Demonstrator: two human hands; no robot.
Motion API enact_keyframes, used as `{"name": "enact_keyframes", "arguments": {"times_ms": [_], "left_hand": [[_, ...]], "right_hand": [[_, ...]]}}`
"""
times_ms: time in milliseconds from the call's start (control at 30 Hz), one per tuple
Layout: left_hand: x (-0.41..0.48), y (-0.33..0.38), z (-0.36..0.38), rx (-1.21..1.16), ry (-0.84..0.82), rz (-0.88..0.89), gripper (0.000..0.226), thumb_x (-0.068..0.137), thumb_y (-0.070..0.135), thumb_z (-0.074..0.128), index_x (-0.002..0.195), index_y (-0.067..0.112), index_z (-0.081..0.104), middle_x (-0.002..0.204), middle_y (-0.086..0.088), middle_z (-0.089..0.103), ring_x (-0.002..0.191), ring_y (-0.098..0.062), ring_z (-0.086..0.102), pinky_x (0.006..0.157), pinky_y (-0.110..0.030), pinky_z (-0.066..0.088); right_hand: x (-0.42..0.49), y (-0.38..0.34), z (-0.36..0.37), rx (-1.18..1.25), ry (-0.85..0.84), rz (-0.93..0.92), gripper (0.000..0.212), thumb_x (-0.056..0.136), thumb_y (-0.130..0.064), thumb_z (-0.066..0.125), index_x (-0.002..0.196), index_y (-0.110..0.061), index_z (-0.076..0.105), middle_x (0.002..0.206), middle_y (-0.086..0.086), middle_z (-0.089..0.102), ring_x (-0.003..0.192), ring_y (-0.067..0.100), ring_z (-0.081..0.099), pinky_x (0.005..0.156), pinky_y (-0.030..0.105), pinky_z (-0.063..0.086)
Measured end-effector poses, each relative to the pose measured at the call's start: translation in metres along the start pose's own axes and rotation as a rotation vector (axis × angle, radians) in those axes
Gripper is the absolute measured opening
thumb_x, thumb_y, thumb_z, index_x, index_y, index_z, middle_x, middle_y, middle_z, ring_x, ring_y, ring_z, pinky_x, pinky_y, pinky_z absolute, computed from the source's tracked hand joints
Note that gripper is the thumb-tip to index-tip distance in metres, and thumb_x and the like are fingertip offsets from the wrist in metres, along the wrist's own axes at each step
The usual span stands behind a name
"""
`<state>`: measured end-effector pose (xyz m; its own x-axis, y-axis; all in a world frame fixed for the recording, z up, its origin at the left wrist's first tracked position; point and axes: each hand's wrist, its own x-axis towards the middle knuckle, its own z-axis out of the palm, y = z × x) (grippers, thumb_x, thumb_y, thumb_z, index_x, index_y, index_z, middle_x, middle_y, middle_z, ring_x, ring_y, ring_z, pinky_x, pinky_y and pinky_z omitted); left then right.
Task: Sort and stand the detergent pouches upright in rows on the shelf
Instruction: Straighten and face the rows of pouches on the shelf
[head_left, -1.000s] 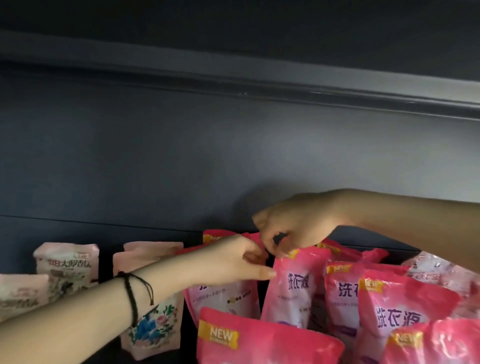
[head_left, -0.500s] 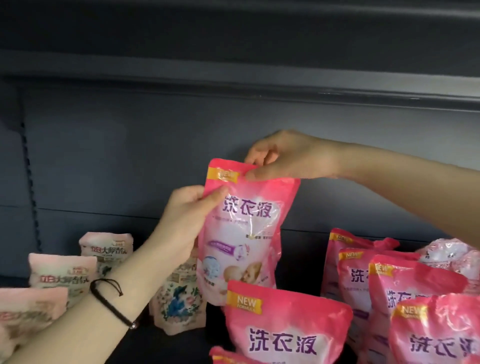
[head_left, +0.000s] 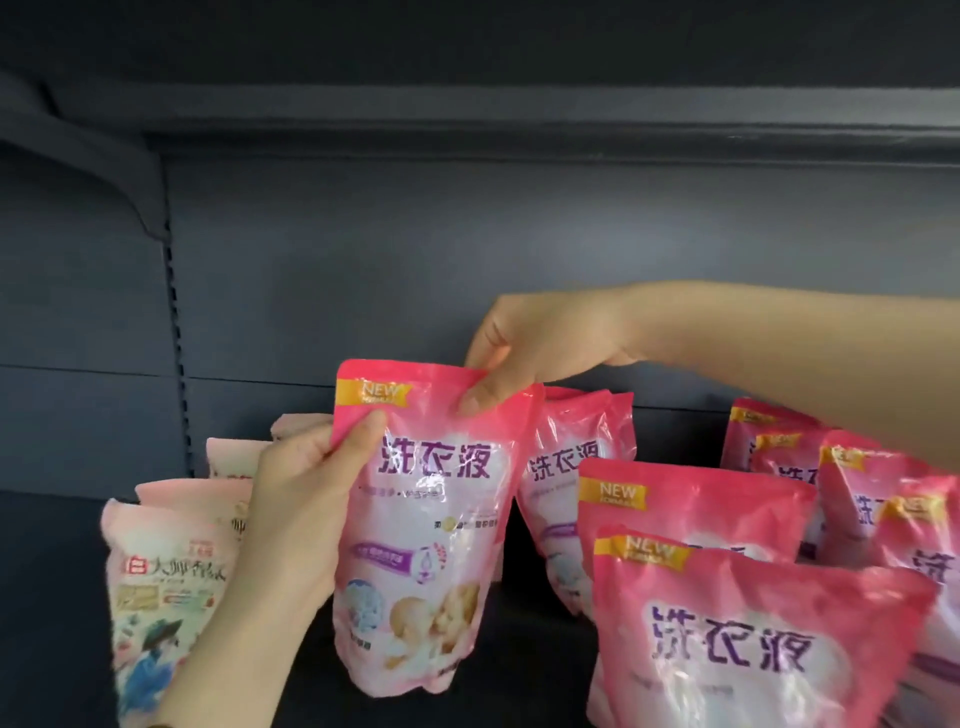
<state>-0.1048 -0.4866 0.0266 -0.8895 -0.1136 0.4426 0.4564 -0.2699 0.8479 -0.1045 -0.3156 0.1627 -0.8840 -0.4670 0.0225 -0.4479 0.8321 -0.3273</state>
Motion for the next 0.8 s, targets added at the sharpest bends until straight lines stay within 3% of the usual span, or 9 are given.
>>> {"name": "enact_keyframes", "arguments": {"times_ms": [67, 133, 267, 367, 433, 633, 733, 800], "left_hand": [[-0.011, 0.003, -0.013, -0.011, 0.046, 0.024, 0.019, 0.076, 0.033, 0.066, 0.07, 0.018, 0.076, 0.081, -0.009, 0.075, 0.076, -0.021, 0.072, 0.067, -0.033, 0.057], [-0.022, 0.006, -0.023, -0.02, 0.075, 0.039, 0.019, 0.076, 0.035, 0.065, 0.067, 0.022, 0.076, 0.078, -0.006, 0.075, 0.073, -0.018, 0.072, 0.067, -0.034, 0.055], [-0.046, -0.004, -0.033, -0.004, 0.11, -0.016, 0.025, 0.074, 0.039, 0.063, 0.072, 0.017, 0.075, 0.075, -0.01, 0.074, 0.07, -0.024, 0.07, 0.062, -0.034, 0.058], [-0.062, -0.022, -0.033, -0.053, 0.131, -0.065, 0.03, 0.075, 0.039, 0.064, 0.072, 0.01, 0.071, 0.078, -0.021, 0.07, 0.069, -0.03, 0.067, 0.061, -0.038, 0.057], [-0.067, -0.027, -0.029, -0.088, 0.156, -0.067, 0.027, 0.077, 0.04, 0.064, 0.067, 0.017, 0.071, 0.073, -0.013, 0.071, 0.066, -0.026, 0.066, 0.063, -0.04, 0.056], [-0.066, -0.04, -0.012, -0.129, 0.175, 0.0, 0.031, 0.081, 0.043, 0.06, 0.057, 0.022, 0.063, 0.05, 0.005, 0.058, 0.05, -0.012, 0.055, 0.053, -0.031, 0.046], [-0.066, -0.045, -0.008, -0.119, 0.1, 0.021, 0.032, 0.083, 0.041, 0.059, 0.061, 0.017, 0.063, 0.057, -0.003, 0.061, 0.056, -0.018, 0.058, 0.057, -0.034, 0.048], [-0.062, -0.041, -0.013, -0.054, 0.009, 0.059, 0.034, 0.084, 0.037, 0.06, 0.07, 0.006, 0.062, 0.065, -0.013, 0.063, 0.062, -0.019, 0.06, 0.06, -0.033, 0.049]], "right_hand": [[0.0, -0.02, 0.005, -0.049, -0.02, -0.013, 0.014, 0.086, -0.023, 0.07, 0.092, -0.012, 0.076, 0.086, 0.001, 0.076, 0.074, 0.012, 0.071, 0.079, 0.028, 0.059], [-0.004, -0.035, 0.012, -0.118, -0.012, -0.041, 0.013, 0.087, -0.025, 0.068, 0.088, -0.014, 0.076, 0.082, -0.001, 0.075, 0.071, 0.013, 0.07, 0.071, 0.023, 0.057], [-0.013, -0.045, 0.034, -0.286, -0.008, -0.031, 0.035, 0.087, -0.035, 0.068, 0.053, -0.029, 0.059, 0.046, -0.018, 0.056, 0.05, 0.007, 0.052, 0.058, 0.021, 0.047], [-0.015, -0.041, 0.052, -0.289, -0.02, 0.011, 0.048, 0.085, -0.036, 0.069, 0.041, -0.029, 0.052, 0.043, -0.012, 0.048, 0.05, 0.012, 0.047, 0.057, 0.028, 0.045], [-0.017, -0.04, 0.054, -0.283, -0.006, 0.033, 0.052, 0.085, -0.036, 0.07, 0.037, -0.028, 0.05, 0.039, -0.014, 0.045, 0.047, 0.011, 0.043, 0.056, 0.026, 0.043], [-0.02, -0.035, 0.05, -0.382, -0.008, 0.064, 0.053, 0.085, -0.038, 0.069, 0.038, -0.023, 0.048, 0.035, -0.012, 0.04, 0.039, 0.007, 0.035, 0.054, 0.026, 0.036], [-0.024, -0.028, 0.049, -0.427, -0.003, 0.053, 0.049, 0.087, -0.037, 0.067, 0.049, -0.015, 0.044, 0.047, -0.003, 0.041, 0.044, 0.011, 0.037, 0.054, 0.028, 0.034], [-0.03, -0.025, 0.047, -0.435, -0.038, 0.043, 0.042, 0.088, -0.037, 0.065, 0.067, -0.002, 0.057, 0.063, 0.012, 0.054, 0.058, 0.022, 0.048, 0.06, 0.031, 0.041]]}}
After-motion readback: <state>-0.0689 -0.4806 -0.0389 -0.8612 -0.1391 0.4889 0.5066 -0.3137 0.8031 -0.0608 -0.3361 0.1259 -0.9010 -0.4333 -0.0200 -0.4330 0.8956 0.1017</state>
